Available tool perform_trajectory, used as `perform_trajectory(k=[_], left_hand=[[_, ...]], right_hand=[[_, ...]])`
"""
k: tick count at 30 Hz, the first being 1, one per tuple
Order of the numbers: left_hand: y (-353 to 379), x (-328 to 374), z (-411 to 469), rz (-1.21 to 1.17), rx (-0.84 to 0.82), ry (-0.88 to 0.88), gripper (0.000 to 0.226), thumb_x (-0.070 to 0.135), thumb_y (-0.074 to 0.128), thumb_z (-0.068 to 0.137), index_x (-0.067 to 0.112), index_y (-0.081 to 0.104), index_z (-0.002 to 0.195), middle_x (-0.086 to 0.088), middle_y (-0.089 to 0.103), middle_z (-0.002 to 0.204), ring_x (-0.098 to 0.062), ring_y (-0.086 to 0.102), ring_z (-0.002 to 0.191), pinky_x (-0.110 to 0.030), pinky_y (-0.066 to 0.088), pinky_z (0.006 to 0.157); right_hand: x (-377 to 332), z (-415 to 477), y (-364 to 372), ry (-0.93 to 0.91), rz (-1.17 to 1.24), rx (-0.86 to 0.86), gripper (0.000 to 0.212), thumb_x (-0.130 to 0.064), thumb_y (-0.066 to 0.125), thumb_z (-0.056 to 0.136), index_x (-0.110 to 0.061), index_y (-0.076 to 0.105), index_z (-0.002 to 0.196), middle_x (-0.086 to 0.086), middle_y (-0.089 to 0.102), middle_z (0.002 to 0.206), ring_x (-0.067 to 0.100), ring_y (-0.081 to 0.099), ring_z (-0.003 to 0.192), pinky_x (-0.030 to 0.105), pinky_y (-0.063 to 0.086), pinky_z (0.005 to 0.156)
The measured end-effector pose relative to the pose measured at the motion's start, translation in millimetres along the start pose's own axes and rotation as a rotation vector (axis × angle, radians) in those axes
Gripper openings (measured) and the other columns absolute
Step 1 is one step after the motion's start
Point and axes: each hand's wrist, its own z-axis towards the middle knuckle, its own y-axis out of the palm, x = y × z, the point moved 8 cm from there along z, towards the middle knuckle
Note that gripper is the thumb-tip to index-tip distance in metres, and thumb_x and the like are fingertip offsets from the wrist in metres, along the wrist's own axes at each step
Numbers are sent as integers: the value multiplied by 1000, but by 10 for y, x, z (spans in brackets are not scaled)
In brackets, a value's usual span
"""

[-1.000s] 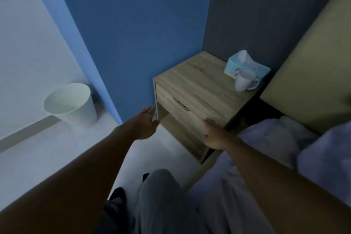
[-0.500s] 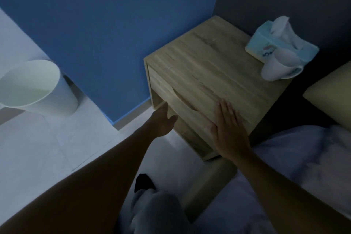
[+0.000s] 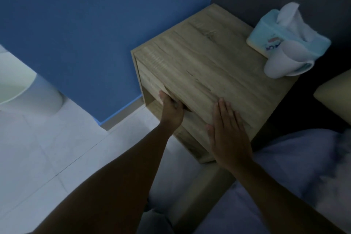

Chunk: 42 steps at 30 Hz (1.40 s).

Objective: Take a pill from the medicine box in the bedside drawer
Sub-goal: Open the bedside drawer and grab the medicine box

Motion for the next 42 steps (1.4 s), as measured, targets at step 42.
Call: perform_trajectory(k=[42], left_hand=[[-1477, -1047, -1063, 87, -57, -279, 72, 37, 47, 97, 18, 4, 153, -7, 33, 155, -29, 40, 136, -43, 42, 101]], right_hand=[[91, 56, 151, -17, 117, -104, 67, -44, 22, 105, -11, 4, 160, 10, 6, 170, 24, 5, 157, 48, 6, 126]])
